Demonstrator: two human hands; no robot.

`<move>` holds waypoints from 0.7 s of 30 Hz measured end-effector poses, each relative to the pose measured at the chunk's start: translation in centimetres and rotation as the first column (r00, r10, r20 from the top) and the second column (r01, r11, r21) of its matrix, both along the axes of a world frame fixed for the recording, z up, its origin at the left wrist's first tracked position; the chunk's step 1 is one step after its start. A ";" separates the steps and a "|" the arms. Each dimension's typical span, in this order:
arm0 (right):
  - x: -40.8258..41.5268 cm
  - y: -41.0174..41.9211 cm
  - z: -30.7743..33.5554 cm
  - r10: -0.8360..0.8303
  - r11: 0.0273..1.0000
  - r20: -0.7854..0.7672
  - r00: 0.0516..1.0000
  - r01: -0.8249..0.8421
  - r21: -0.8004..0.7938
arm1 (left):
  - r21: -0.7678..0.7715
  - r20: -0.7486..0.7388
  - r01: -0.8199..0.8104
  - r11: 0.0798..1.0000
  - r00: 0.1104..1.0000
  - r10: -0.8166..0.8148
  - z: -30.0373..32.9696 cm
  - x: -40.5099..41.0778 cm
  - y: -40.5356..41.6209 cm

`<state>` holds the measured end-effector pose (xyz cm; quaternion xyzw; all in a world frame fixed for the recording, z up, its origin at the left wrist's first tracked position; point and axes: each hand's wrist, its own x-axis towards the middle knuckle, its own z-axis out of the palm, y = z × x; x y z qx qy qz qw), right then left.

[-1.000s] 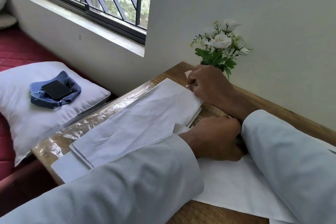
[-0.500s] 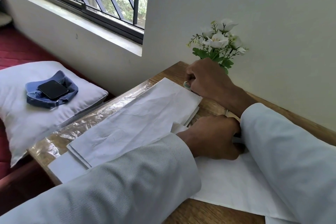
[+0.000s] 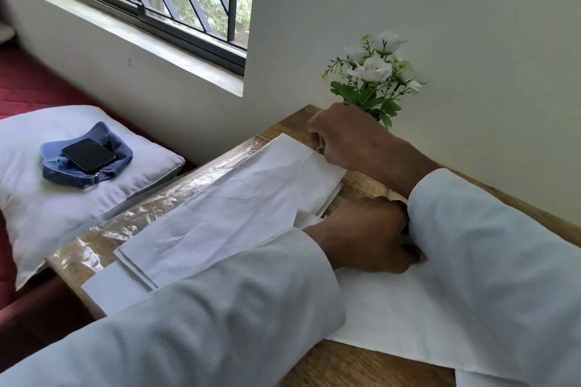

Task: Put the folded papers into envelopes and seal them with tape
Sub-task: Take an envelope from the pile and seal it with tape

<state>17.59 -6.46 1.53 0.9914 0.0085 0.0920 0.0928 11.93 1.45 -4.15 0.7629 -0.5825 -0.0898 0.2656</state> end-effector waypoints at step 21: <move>0.3 -0.2 0.7 0.035 0.997 -0.079 0.996 -0.040 -0.062 | -0.016 -0.068 0.050 0.999 0.996 -0.051 -0.1 0.3 -0.1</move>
